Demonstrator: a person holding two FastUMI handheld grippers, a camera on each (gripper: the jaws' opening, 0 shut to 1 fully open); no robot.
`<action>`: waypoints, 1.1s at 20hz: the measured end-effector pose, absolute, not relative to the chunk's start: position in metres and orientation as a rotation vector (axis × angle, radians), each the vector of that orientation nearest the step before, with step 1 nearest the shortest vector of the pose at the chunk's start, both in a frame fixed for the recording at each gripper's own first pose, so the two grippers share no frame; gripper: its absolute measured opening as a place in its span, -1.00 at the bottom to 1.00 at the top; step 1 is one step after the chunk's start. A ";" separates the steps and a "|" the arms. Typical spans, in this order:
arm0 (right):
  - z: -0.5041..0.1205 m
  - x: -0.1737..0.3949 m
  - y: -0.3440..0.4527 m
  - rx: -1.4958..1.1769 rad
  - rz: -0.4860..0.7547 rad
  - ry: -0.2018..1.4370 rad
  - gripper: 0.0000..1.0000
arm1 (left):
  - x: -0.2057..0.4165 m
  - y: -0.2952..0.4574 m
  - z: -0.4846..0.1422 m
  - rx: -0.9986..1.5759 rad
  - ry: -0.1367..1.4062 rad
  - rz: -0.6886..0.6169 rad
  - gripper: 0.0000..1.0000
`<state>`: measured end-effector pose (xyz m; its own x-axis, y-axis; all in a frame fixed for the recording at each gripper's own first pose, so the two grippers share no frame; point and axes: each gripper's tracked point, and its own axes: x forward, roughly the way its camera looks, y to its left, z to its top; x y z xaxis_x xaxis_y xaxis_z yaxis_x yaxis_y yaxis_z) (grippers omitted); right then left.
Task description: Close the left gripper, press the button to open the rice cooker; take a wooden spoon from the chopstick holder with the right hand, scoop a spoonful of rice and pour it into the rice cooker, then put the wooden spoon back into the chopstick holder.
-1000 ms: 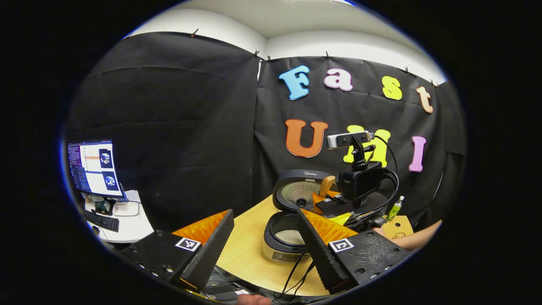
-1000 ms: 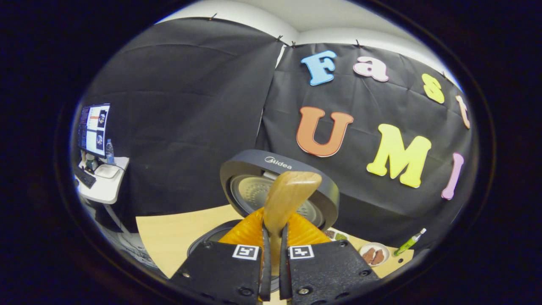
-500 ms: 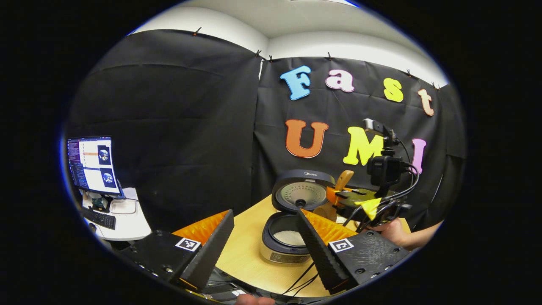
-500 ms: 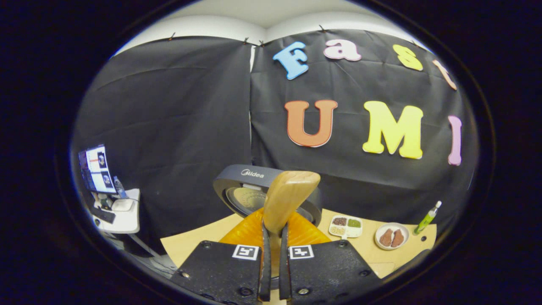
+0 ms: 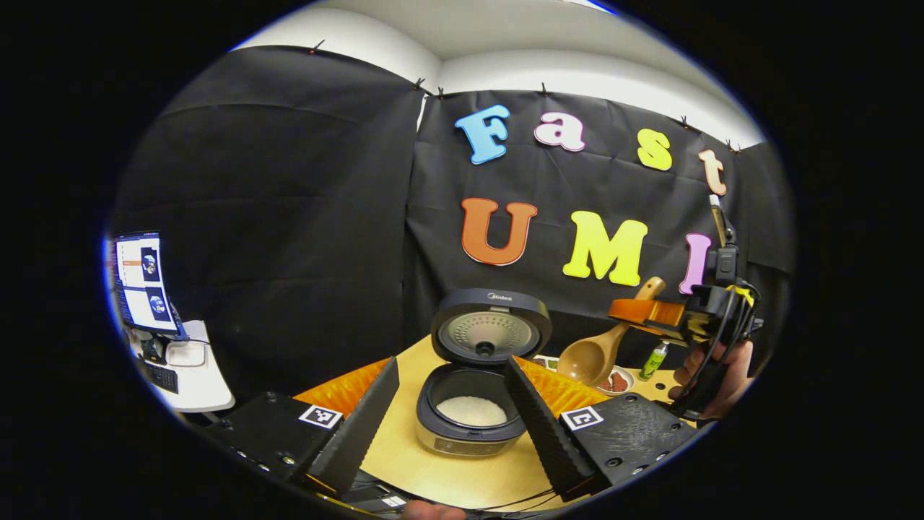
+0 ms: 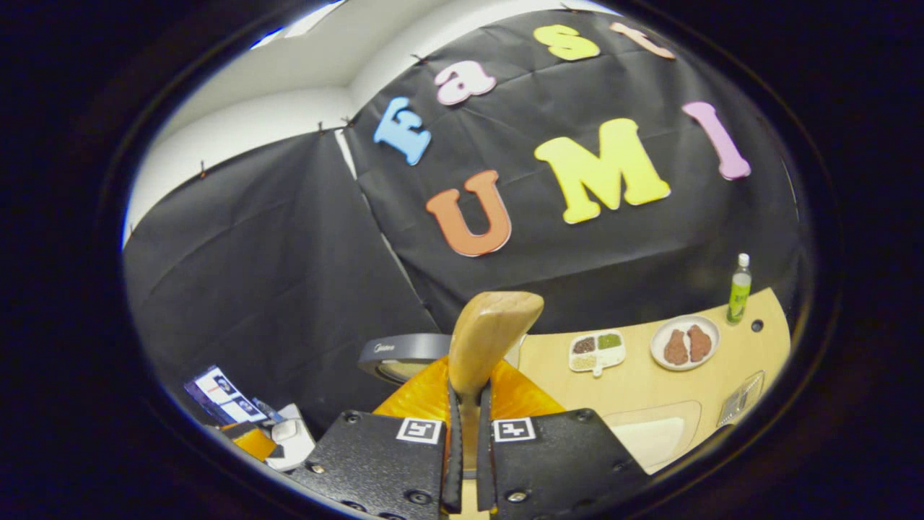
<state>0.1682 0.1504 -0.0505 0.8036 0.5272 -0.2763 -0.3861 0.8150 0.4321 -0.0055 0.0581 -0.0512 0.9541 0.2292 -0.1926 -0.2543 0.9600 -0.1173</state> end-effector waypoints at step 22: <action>-0.205 0.240 -0.246 0.274 -0.120 0.504 -0.75 | 0.089 -0.047 -0.069 -0.084 0.275 0.042 0.91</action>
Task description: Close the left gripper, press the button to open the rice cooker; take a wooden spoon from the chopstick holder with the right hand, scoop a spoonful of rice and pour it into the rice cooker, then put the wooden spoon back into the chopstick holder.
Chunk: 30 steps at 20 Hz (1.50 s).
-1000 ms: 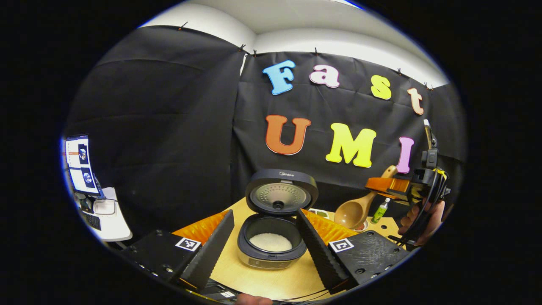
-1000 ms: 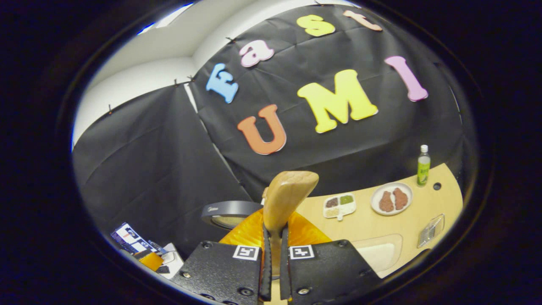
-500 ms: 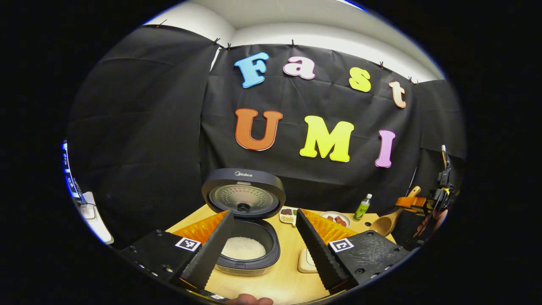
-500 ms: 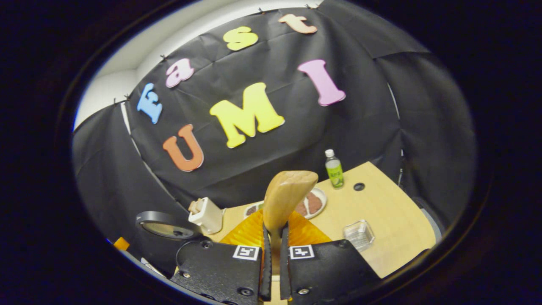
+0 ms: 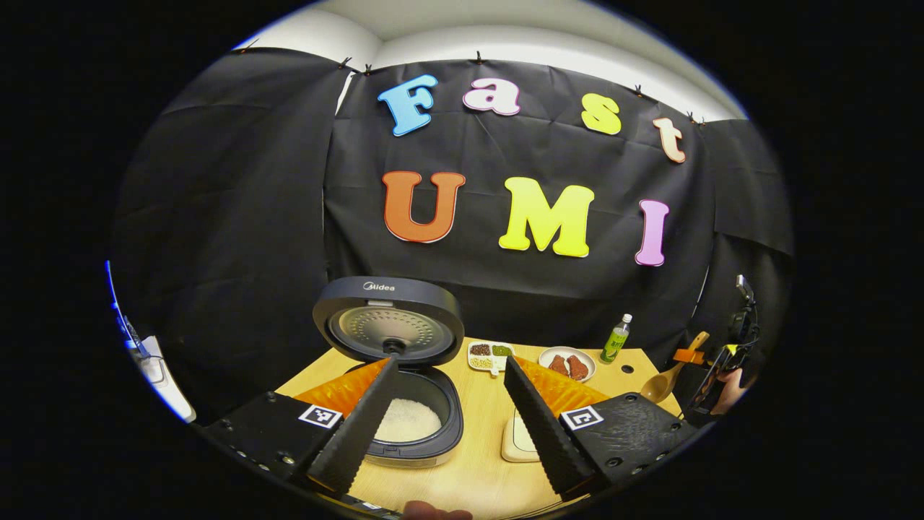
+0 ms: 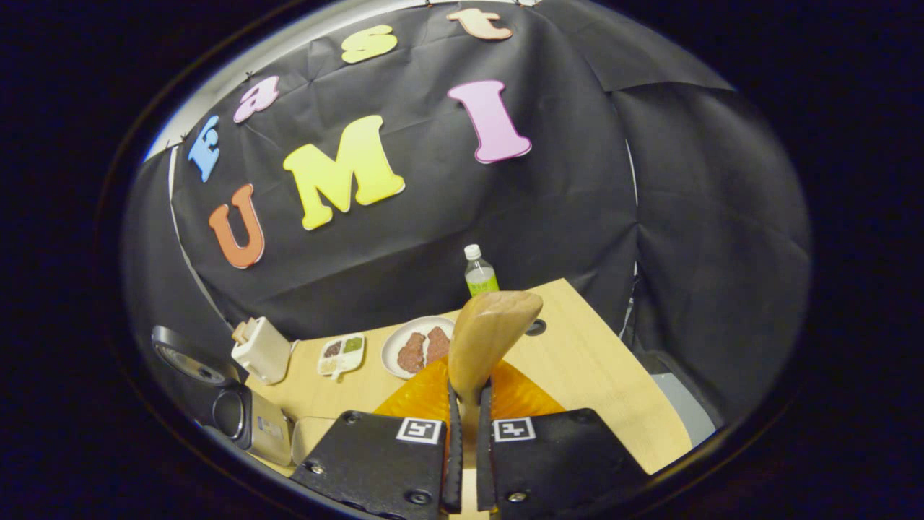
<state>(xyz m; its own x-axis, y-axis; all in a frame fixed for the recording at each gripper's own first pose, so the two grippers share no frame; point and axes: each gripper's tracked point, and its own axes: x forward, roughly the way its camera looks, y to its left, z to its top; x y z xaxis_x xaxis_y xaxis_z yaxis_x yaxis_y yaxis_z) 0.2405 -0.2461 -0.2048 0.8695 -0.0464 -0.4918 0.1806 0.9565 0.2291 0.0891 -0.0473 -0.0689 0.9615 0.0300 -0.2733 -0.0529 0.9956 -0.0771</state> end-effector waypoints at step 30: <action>-0.157 0.216 -0.278 0.090 -0.163 0.297 0.92 | 0.137 -0.018 0.006 -0.082 0.152 0.124 0.93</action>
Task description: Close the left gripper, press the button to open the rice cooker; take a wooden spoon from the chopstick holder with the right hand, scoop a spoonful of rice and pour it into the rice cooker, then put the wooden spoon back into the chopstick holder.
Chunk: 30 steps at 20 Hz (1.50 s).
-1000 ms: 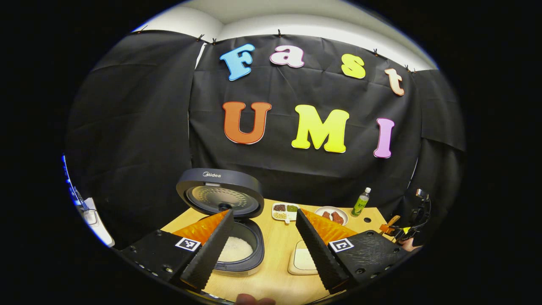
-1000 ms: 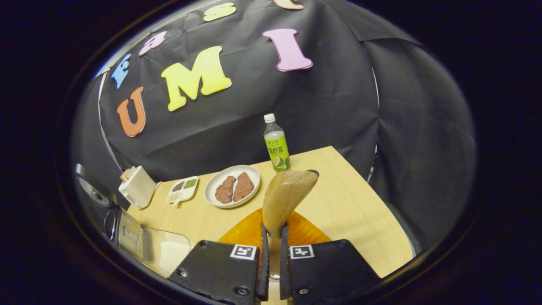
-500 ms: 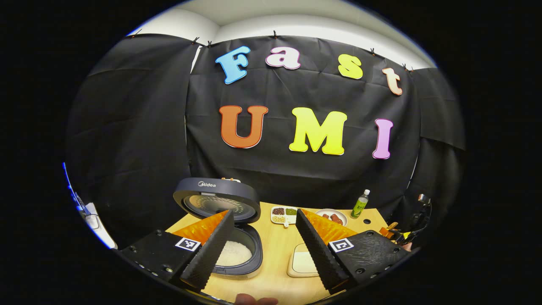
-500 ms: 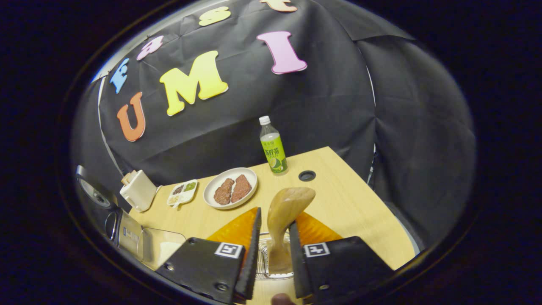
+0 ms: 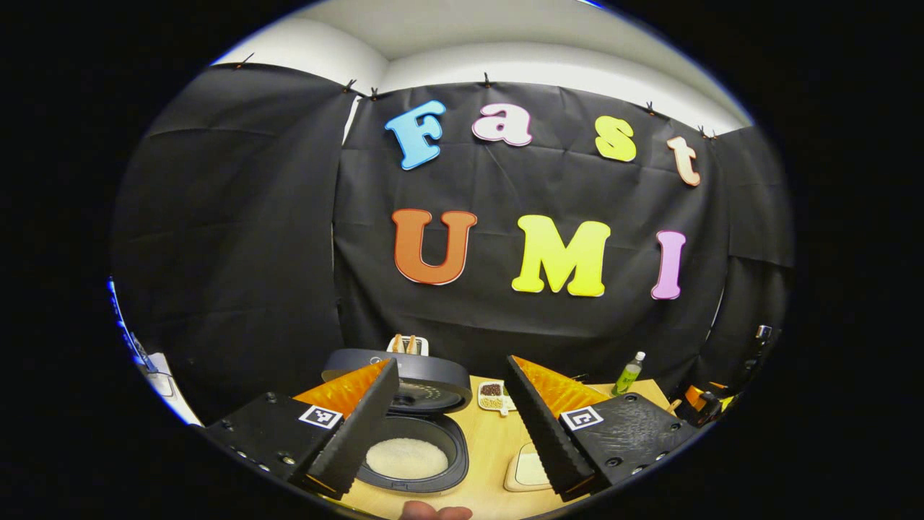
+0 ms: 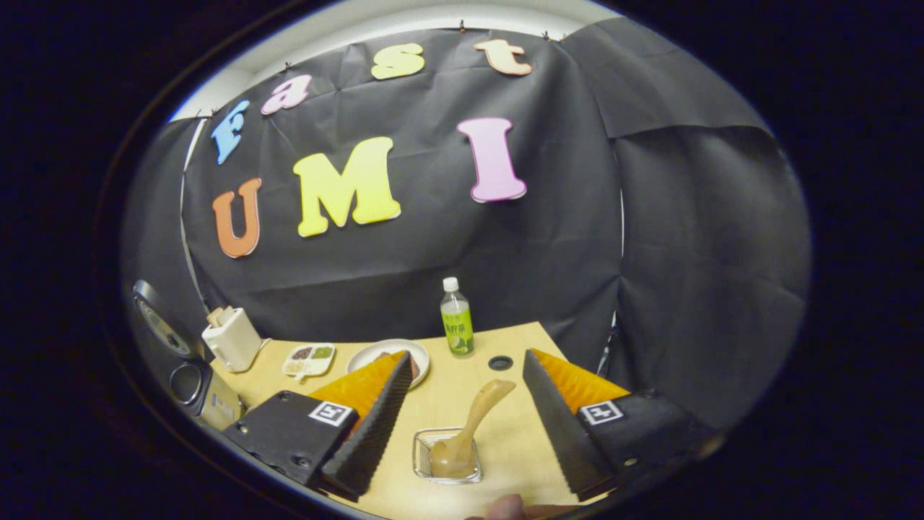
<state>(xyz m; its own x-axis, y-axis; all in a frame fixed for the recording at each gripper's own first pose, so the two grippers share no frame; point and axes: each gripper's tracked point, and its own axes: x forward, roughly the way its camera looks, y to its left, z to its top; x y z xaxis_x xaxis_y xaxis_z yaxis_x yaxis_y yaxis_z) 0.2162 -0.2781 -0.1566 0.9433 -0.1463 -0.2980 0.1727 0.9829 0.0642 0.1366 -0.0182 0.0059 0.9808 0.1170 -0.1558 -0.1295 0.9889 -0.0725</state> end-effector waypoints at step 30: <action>-0.067 0.081 -0.210 0.006 -0.185 0.206 1.00 | 0.213 0.053 -0.080 -0.053 0.534 0.078 0.94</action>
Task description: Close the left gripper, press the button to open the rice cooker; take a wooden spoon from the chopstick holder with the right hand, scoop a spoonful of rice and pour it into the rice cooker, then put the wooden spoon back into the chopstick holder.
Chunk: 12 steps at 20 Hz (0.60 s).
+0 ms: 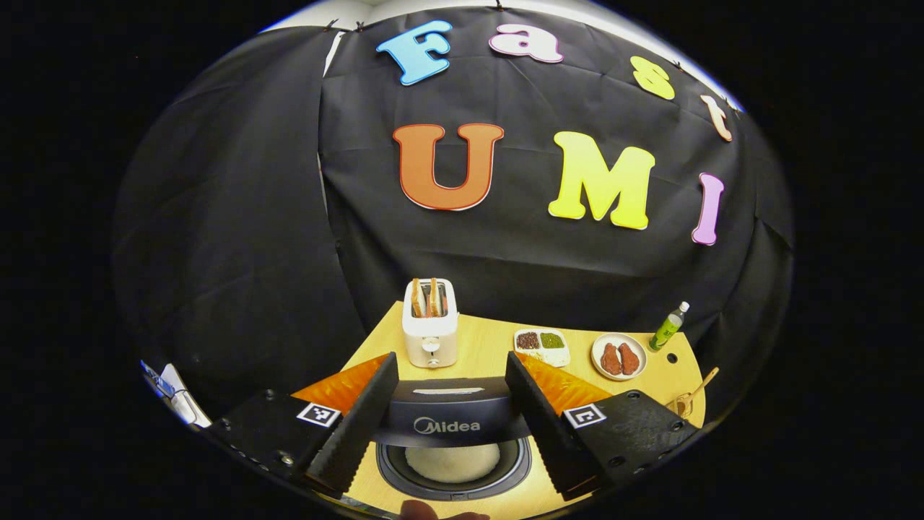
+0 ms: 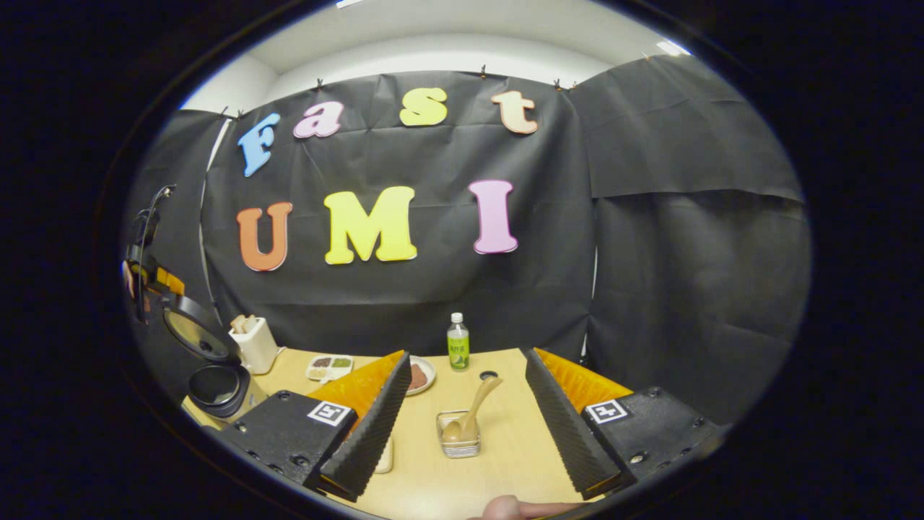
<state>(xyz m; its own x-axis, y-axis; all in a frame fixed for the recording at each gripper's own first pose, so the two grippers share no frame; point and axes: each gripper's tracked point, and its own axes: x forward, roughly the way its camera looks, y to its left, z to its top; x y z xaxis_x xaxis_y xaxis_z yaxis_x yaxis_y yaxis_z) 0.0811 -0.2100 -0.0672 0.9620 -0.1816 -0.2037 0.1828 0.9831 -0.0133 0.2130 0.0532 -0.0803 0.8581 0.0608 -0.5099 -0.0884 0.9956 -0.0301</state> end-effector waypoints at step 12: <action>-0.064 0.104 -0.129 -0.031 -0.003 0.215 1.00 | 0.110 0.023 -0.177 -0.113 0.775 0.038 0.94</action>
